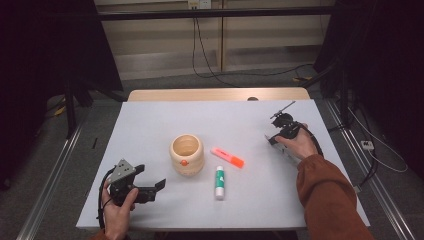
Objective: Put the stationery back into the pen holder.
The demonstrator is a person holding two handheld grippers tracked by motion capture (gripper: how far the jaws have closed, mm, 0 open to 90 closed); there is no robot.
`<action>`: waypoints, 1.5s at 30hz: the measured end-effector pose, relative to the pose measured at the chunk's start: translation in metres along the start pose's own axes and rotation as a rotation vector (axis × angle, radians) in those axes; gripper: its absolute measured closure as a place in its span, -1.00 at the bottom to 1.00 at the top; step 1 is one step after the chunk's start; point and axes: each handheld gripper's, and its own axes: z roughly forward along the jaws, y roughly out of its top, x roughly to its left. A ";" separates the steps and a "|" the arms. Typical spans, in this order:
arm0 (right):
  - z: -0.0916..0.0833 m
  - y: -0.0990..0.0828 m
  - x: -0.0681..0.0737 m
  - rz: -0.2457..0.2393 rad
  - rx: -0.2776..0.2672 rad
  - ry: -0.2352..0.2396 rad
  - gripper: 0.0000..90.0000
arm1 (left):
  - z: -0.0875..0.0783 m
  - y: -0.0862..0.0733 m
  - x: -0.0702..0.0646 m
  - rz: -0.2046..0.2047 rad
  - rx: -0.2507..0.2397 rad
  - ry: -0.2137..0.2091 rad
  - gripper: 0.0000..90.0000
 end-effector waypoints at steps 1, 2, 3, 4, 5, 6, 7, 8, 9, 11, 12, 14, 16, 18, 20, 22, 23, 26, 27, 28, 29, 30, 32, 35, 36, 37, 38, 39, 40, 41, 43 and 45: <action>0.000 0.000 0.001 -0.002 0.006 -0.002 0.73 | 0.000 0.000 0.000 -0.006 -0.004 -0.001 -0.88; 0.000 0.000 0.002 -0.008 0.006 -0.008 0.74 | 0.001 0.000 -0.001 -0.008 -0.004 -0.002 -0.88; 0.000 0.000 0.003 -0.009 0.010 -0.011 0.75 | 0.001 0.000 -0.001 -0.005 -0.003 -0.003 -0.88; 0.000 0.000 0.003 -0.010 0.007 -0.011 0.77 | 0.000 0.000 -0.001 -0.004 -0.003 -0.003 -0.88; 0.000 0.000 0.003 -0.009 0.006 -0.011 0.78 | 0.000 0.000 -0.001 0.002 0.001 -0.002 -0.88; 0.000 0.000 0.003 -0.005 0.010 -0.013 0.80 | 0.000 0.000 0.000 0.000 0.001 -0.001 -0.88; -0.001 0.001 0.003 -0.004 0.011 -0.014 0.80 | 0.000 0.000 0.000 0.000 0.002 0.000 -0.88; 0.000 0.001 0.004 0.001 0.010 -0.016 0.80 | 0.000 0.000 0.000 -0.004 -0.003 -0.002 -0.88; 0.000 0.001 0.004 0.000 0.008 -0.020 0.80 | 0.000 0.000 0.000 -0.003 0.000 -0.001 -0.88; -0.001 0.001 0.003 0.015 0.007 -0.018 0.81 | 0.000 -0.001 0.000 -0.013 -0.006 -0.001 -0.88; -0.001 0.001 0.002 0.017 0.004 -0.016 0.81 | 0.000 -0.001 0.000 -0.013 -0.005 -0.001 -0.88; -0.001 0.000 0.002 0.029 -0.001 -0.015 0.81 | 0.000 -0.001 0.001 -0.014 -0.004 0.001 -0.88; -0.002 -0.001 0.003 0.028 -0.002 -0.024 0.81 | 0.000 -0.001 0.001 -0.014 -0.003 -0.001 -0.88; -0.004 -0.002 0.004 0.031 -0.010 -0.030 0.81 | 0.000 -0.001 0.001 -0.014 -0.003 0.000 -0.88; -0.008 -0.004 0.006 0.033 -0.034 -0.030 0.81 | 0.000 0.000 0.001 -0.013 -0.003 0.003 -0.88; -0.013 -0.005 0.007 0.034 -0.053 -0.032 0.81 | 0.001 0.000 0.001 -0.010 0.001 0.003 -0.88; -0.016 -0.005 0.007 0.040 -0.062 -0.030 0.81 | 0.001 0.000 0.000 -0.012 0.004 0.003 -0.88; -0.025 -0.007 0.006 0.053 -0.105 -0.019 0.81 | 0.001 0.000 0.000 -0.013 -0.004 0.002 -0.88; -0.029 -0.007 0.006 0.055 -0.125 -0.012 0.81 | 0.000 0.000 0.001 -0.012 -0.001 0.001 -0.88; -0.032 -0.008 0.006 0.064 -0.146 -0.003 0.81 | 0.000 -0.001 0.001 -0.017 -0.003 0.003 -0.88; -0.035 -0.009 0.006 0.071 -0.166 0.002 0.81 | 0.001 -0.001 0.001 -0.016 -0.004 0.003 -0.88; -0.037 -0.010 0.007 0.072 -0.187 0.008 0.81 | 0.001 -0.001 0.001 -0.016 -0.004 0.003 -0.88; -0.041 -0.014 0.010 0.068 -0.223 0.020 0.81 | 0.000 -0.001 0.001 -0.015 -0.001 0.003 -0.88; -0.040 -0.022 0.014 0.077 -0.253 0.041 0.81 | 0.000 -0.001 0.001 -0.011 0.002 0.003 -0.88; -0.040 -0.025 0.015 0.077 -0.273 0.051 0.81 | 0.001 -0.001 0.001 -0.008 0.004 0.005 -0.88; -0.041 -0.027 0.016 0.084 -0.290 0.059 0.81 | 0.001 -0.001 0.001 -0.010 0.005 0.003 -0.88; -0.043 -0.029 0.018 0.086 -0.309 0.068 0.81 | 0.001 -0.001 0.001 -0.010 0.009 0.004 -0.88; -0.044 -0.030 0.019 0.079 -0.325 0.069 0.81 | 0.001 -0.001 0.000 -0.010 0.008 0.003 -0.88; -0.047 -0.030 0.020 0.077 -0.346 0.069 0.81 | 0.001 -0.001 0.000 -0.008 0.007 0.004 -0.88; -0.050 -0.030 0.020 0.080 -0.374 0.074 0.81 | 0.001 0.000 0.000 -0.005 0.007 0.003 -0.88; -0.055 -0.031 0.023 0.082 -0.420 0.090 0.81 | 0.001 -0.001 0.000 -0.011 0.001 0.003 -0.88; -0.057 -0.031 0.027 0.073 -0.451 0.097 0.81 | 0.000 -0.001 0.000 -0.014 0.000 0.003 -0.88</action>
